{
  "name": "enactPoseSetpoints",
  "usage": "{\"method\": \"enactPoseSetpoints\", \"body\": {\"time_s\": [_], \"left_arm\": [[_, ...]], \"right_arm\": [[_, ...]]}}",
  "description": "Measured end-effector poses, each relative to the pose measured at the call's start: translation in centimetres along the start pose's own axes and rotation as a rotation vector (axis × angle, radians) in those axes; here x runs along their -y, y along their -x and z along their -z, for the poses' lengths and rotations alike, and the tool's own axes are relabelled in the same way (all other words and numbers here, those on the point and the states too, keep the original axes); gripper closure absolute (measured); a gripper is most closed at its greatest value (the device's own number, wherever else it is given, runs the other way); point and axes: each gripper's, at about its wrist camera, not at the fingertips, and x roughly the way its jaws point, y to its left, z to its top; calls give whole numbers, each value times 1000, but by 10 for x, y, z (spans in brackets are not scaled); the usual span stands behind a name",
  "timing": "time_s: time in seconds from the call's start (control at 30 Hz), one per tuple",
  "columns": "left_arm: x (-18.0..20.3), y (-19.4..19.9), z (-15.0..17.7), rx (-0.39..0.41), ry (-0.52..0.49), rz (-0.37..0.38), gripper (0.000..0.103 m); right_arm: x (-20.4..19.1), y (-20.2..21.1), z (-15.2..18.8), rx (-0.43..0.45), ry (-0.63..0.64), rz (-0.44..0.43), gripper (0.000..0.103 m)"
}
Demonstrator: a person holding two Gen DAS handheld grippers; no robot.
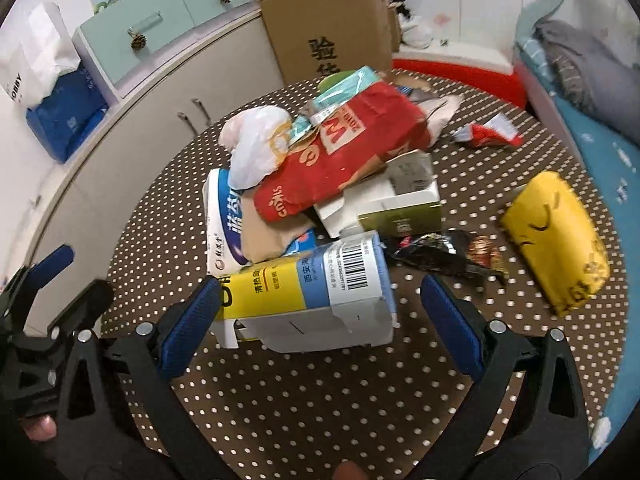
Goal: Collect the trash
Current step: 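Grasp the yellow-white carton with the right tool while the left tool grasps the beige cloth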
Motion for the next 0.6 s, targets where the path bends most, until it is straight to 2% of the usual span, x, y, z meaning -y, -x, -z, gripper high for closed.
{"method": "enactPoseSetpoints", "body": {"time_s": [0.07,0.13,0.2,0.3,0.4,0.5,0.57,0.6], "left_arm": [[2,-7,-8,4,1,11,4],[6,-14,-14,2,-3,25,4],[12,-23,-21,-6,-9,51,4],[21,-37,-28,-18,-25,79,4],[30,-59,-33,-71,-44,99,5],[32,-77,-36,-121,-13,147,8],[31,-87,-37,-155,6,160,22],[31,-92,-38,-172,16,171,34]], "right_arm": [[1,2,0,10,-6,-19,35],[1,8,2,20,-5,-28,43],[6,15,5,29,-22,-57,60],[11,23,10,34,-31,-71,76],[16,28,18,32,-40,-93,81],[17,26,20,24,-32,-124,78],[15,25,21,23,-6,-122,74],[14,25,21,24,0,-119,64]]}}
